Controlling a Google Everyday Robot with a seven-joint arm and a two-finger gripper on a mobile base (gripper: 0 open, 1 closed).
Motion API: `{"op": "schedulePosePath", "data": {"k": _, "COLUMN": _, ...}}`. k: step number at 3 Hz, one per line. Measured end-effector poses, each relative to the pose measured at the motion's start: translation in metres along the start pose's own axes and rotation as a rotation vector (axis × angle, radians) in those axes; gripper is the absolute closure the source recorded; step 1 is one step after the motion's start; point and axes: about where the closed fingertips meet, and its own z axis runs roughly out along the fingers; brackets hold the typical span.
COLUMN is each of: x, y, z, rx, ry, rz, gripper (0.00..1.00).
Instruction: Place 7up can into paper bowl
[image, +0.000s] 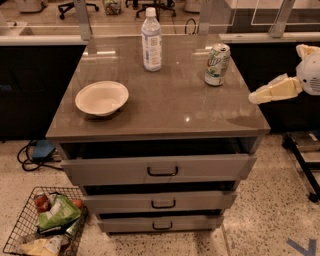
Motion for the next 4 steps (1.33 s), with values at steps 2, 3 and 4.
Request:
{"op": "schedulePosePath", "data": {"k": 2, "x": -0.018, "y": 0.018, "z": 0.061, "rx": -0.091, "ry": -0.221, "rz": 0.132, "gripper": 0.00}}
{"op": "schedulePosePath", "data": {"k": 3, "x": -0.028, "y": 0.023, "z": 0.082, "rx": -0.134, "ry": -0.305, "rz": 0.167, "gripper": 0.00}}
{"op": "schedulePosePath", "data": {"k": 4, "x": -0.032, "y": 0.020, "z": 0.104, "rx": -0.148, "ry": -0.375, "rz": 0.193, "gripper": 0.00}}
